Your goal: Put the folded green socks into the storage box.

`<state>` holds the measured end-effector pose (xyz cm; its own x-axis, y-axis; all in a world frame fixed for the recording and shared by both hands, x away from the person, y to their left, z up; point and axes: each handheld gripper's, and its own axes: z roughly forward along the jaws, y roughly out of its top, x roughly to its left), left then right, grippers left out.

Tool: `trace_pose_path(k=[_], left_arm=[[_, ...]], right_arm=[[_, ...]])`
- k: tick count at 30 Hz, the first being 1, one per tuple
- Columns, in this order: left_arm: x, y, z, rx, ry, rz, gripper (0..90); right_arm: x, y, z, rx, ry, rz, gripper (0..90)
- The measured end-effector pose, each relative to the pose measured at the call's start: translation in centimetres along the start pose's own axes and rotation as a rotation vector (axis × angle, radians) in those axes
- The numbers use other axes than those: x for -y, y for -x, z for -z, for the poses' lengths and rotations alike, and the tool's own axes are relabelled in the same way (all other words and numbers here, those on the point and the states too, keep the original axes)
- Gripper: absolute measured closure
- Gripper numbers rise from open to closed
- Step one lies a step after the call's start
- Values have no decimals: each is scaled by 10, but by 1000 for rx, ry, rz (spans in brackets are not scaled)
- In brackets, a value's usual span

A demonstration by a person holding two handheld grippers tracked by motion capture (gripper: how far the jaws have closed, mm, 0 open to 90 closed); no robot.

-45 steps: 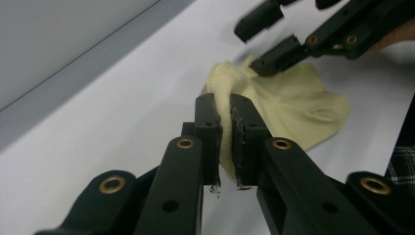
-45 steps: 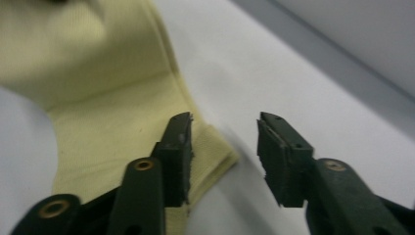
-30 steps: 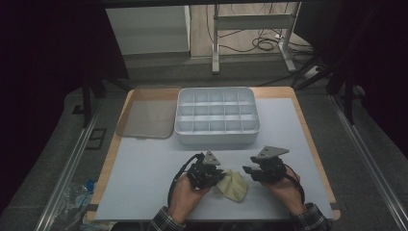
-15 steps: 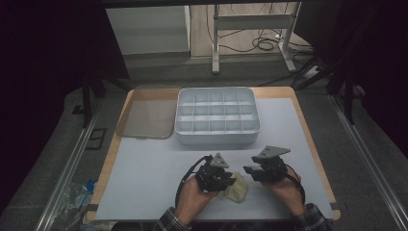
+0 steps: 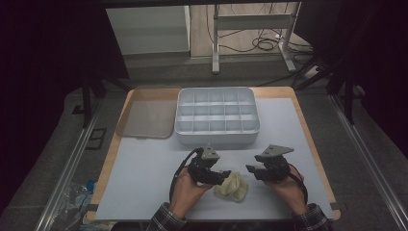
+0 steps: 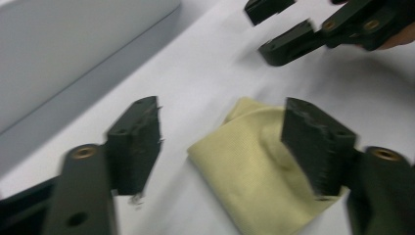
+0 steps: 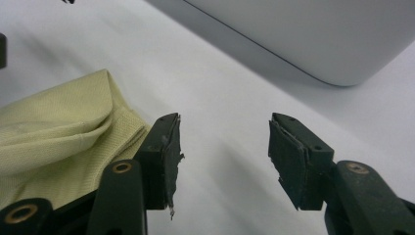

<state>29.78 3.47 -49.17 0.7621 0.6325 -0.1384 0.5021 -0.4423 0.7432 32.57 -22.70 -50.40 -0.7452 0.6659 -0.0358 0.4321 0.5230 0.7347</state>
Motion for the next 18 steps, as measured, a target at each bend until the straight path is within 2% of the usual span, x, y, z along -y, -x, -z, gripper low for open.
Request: trace_pose_path(k=[6, 9, 12, 16, 18], left_arm=[[5, 5, -14, 45, -7, 13, 166], [8, 9, -25, 53, -16, 15, 134], [12, 11, -35, 27, -45, -1, 110], [16, 10, -44, -7, -55, 3, 79], [18, 11, -47, -34, -73, -15, 62]], right_arm=[[1, -1, -2, -5, -10, 4, 459], [2, -1, -3, -6, -12, 5, 458], [2, 0, -3, -6, -12, 4, 458], [2, -1, -3, -8, -16, 4, 457], [2, -2, -4, -9, -16, 3, 457]])
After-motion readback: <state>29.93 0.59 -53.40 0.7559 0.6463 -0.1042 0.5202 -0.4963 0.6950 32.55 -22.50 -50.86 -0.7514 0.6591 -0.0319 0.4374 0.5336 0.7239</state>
